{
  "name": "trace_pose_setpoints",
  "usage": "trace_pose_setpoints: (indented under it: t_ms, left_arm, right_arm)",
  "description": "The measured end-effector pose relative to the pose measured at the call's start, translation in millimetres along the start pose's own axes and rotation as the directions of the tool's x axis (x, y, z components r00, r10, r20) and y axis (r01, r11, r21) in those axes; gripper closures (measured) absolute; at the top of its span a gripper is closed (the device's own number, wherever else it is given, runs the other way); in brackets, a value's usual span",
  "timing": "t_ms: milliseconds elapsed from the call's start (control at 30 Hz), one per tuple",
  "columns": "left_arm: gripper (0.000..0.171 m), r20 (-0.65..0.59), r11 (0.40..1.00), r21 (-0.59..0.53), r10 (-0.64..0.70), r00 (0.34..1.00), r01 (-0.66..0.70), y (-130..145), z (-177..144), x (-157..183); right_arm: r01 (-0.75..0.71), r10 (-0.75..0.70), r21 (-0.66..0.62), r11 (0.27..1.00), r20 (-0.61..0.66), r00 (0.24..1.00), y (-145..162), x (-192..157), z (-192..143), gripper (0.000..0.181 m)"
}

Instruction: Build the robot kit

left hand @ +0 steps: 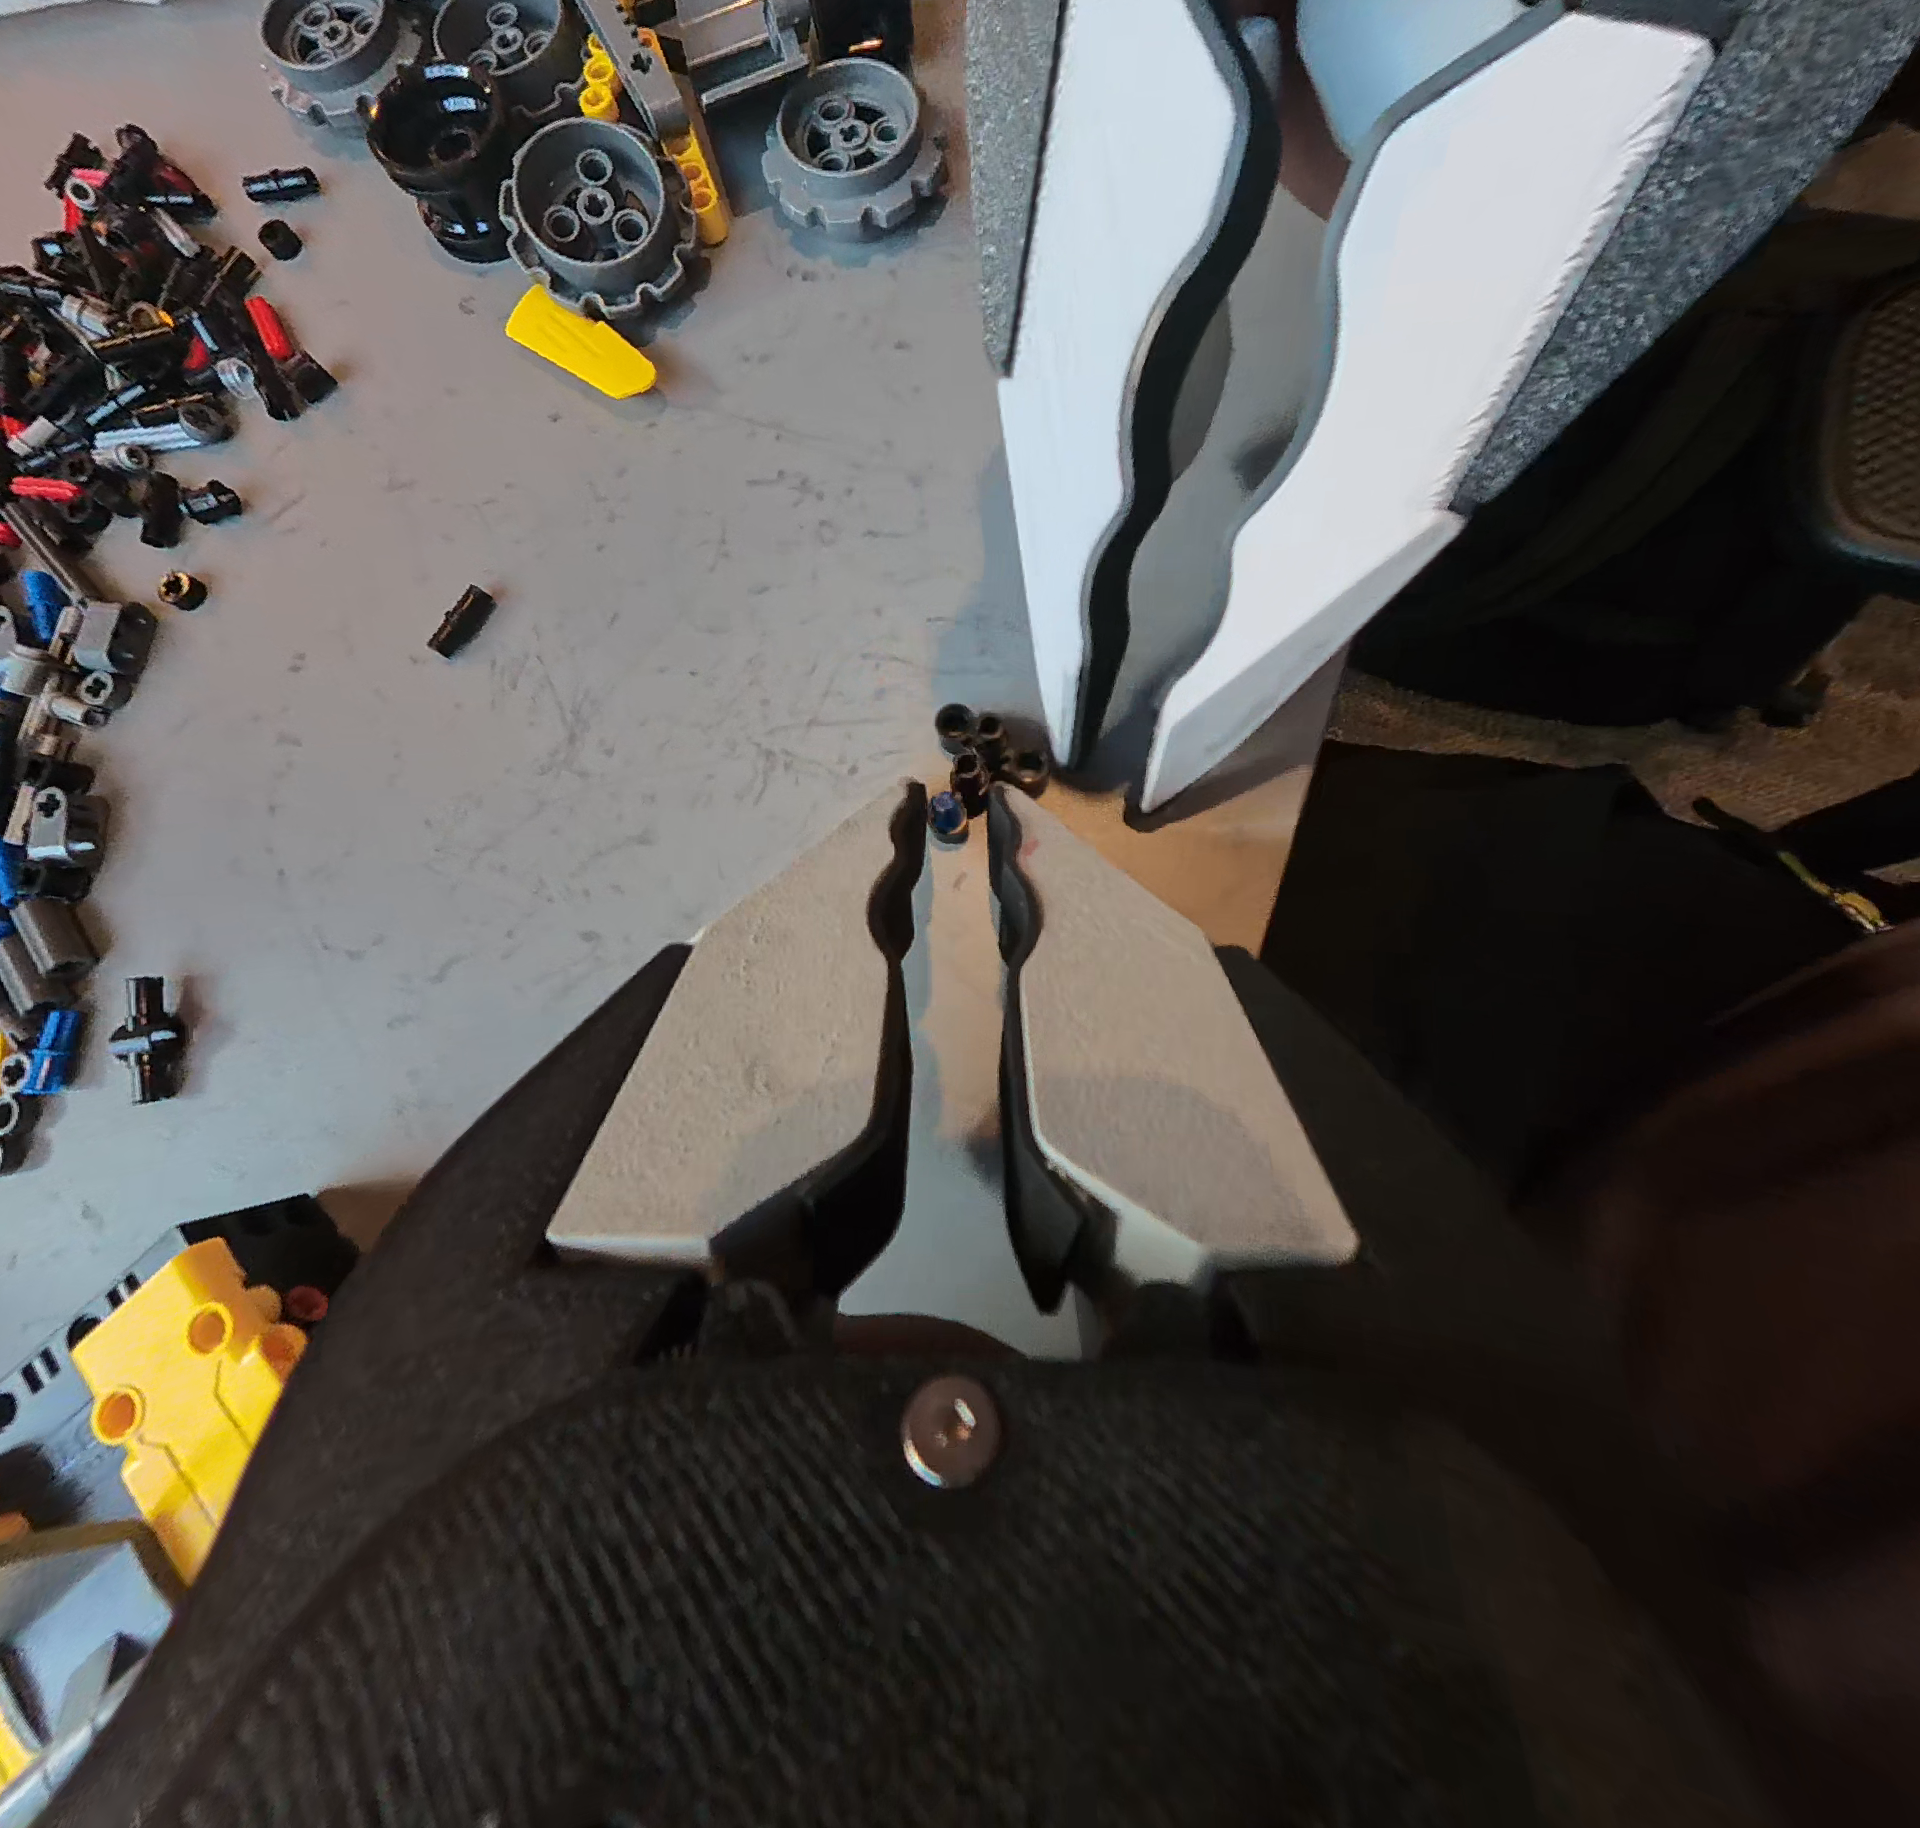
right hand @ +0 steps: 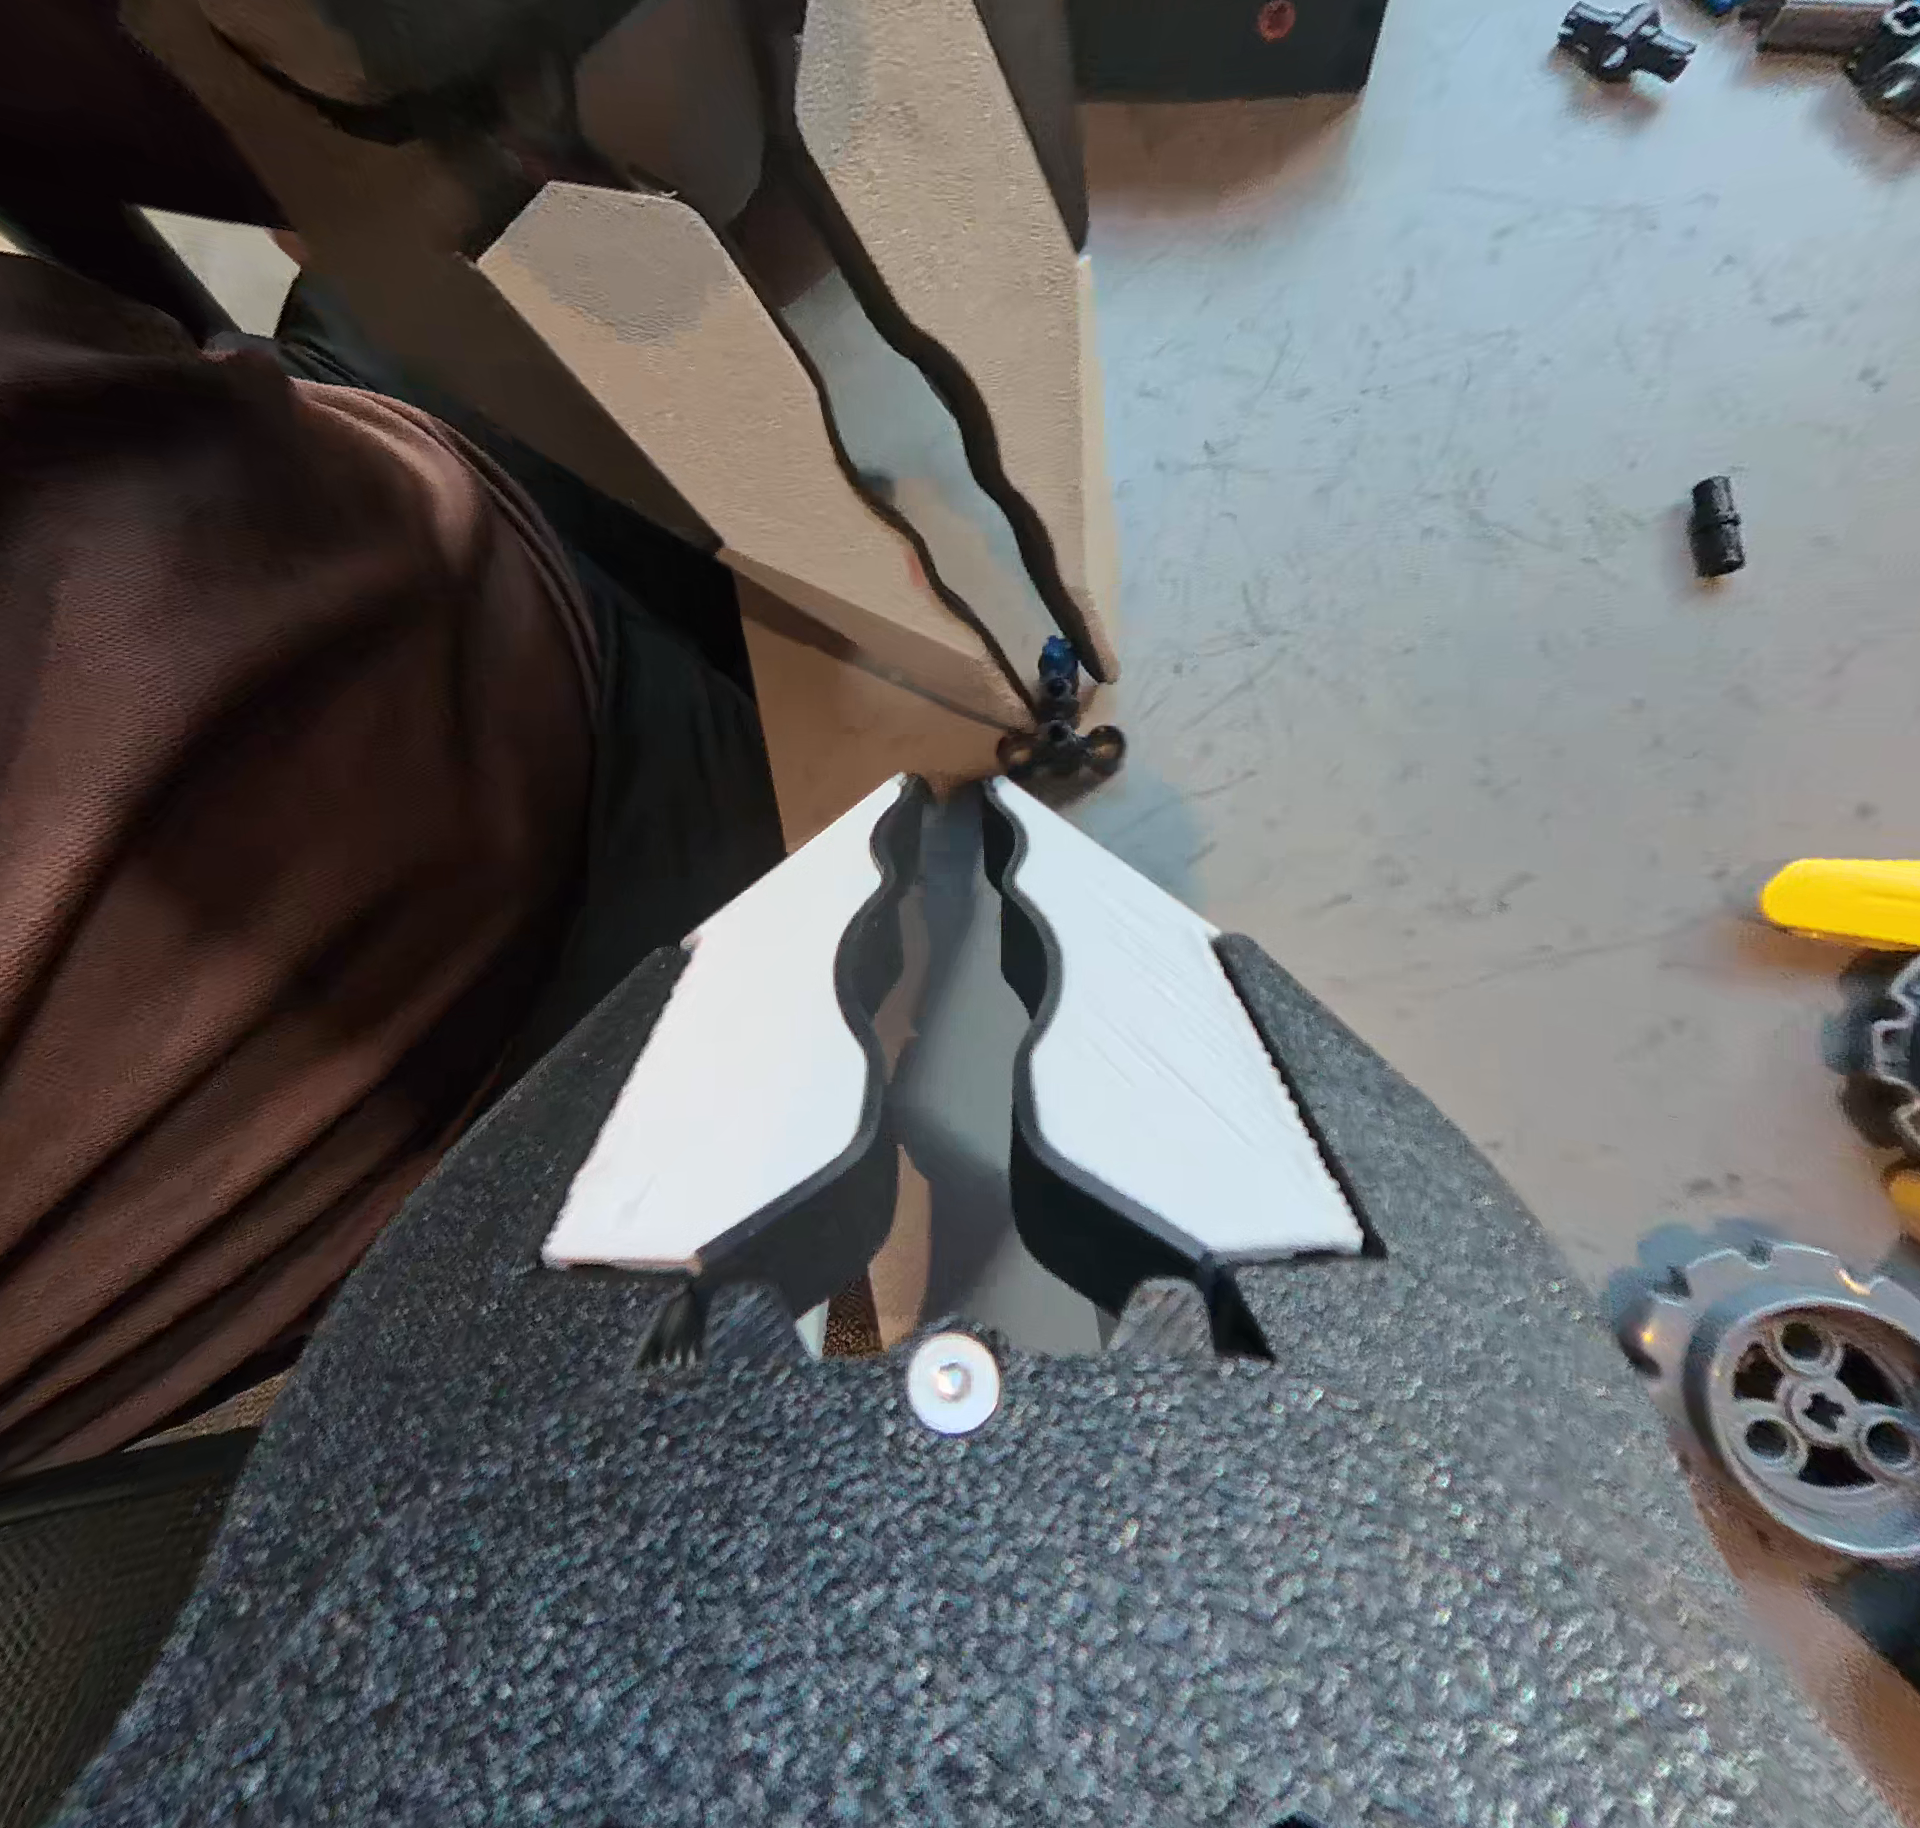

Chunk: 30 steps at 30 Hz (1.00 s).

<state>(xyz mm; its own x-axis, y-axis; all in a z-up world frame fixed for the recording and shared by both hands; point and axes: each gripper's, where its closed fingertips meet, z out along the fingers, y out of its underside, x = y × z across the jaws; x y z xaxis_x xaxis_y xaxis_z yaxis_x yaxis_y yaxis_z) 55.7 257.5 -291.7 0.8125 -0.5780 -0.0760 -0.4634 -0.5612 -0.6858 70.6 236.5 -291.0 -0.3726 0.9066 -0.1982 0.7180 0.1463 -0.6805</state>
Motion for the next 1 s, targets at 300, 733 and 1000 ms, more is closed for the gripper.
trace_pose_setpoints:
  t_ms: [300, 733, 1000]
  left_arm:
    - [0.145, 0.04, 1.0, -0.024, -0.008, 0.999, 0.009, 6, -9, -5]
    - [0.124, 0.009, 0.901, 0.42, -0.125, 0.992, 0.109, 12, -107, 14]
    - [0.127, -0.064, 0.838, 0.537, -0.068, 0.996, 0.092, 23, -101, 39]
  right_arm:
    - [0.013, -0.015, 0.084, 0.996, 0.027, 1.0, -13, -7, 3, 0.175]
    - [0.084, 0.001, 0.403, 0.911, -0.207, 0.978, -54, 28, -33, 0.17]
    - [0.074, 0.029, 0.449, 0.891, -0.219, 0.975, -65, 38, -34, 0.16]
